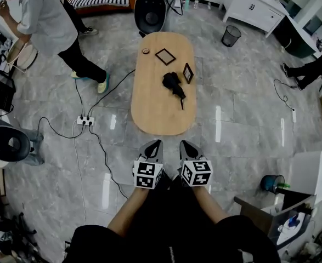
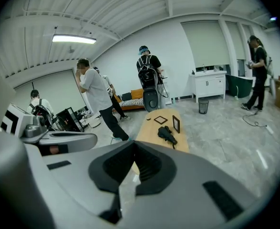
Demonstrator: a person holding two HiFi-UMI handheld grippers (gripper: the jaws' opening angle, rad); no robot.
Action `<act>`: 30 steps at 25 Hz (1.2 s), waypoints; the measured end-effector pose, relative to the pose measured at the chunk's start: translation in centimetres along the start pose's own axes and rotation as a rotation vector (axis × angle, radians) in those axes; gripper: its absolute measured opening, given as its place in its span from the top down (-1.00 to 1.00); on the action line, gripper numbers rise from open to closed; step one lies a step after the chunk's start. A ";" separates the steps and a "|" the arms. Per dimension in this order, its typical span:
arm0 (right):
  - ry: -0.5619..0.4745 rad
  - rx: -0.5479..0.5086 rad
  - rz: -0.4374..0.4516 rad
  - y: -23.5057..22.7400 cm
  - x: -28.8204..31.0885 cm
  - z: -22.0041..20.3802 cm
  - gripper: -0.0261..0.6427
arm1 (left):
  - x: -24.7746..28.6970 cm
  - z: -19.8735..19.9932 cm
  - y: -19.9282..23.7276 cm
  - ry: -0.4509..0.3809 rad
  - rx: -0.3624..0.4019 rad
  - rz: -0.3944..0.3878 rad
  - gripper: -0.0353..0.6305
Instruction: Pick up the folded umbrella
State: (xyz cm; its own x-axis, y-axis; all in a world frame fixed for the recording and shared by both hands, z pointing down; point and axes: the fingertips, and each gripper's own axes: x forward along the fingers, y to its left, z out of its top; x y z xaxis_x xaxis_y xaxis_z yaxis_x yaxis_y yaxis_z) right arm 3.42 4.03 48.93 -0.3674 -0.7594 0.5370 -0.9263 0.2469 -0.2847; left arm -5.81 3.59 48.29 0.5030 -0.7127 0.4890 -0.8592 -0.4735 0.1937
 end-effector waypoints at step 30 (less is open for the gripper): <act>0.051 0.077 0.048 -5.0 14.8 6.9 0.89 | 13.1 6.2 7.0 0.076 0.031 -0.007 0.85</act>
State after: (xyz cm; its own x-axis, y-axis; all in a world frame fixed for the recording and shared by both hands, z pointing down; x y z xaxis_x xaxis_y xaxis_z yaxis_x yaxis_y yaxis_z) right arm 3.15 -12.60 52.82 -0.4171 -0.7157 0.5601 -0.8989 0.2341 -0.3703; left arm -4.70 -12.29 50.77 0.4990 -0.6686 0.5514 -0.8521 -0.4946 0.1714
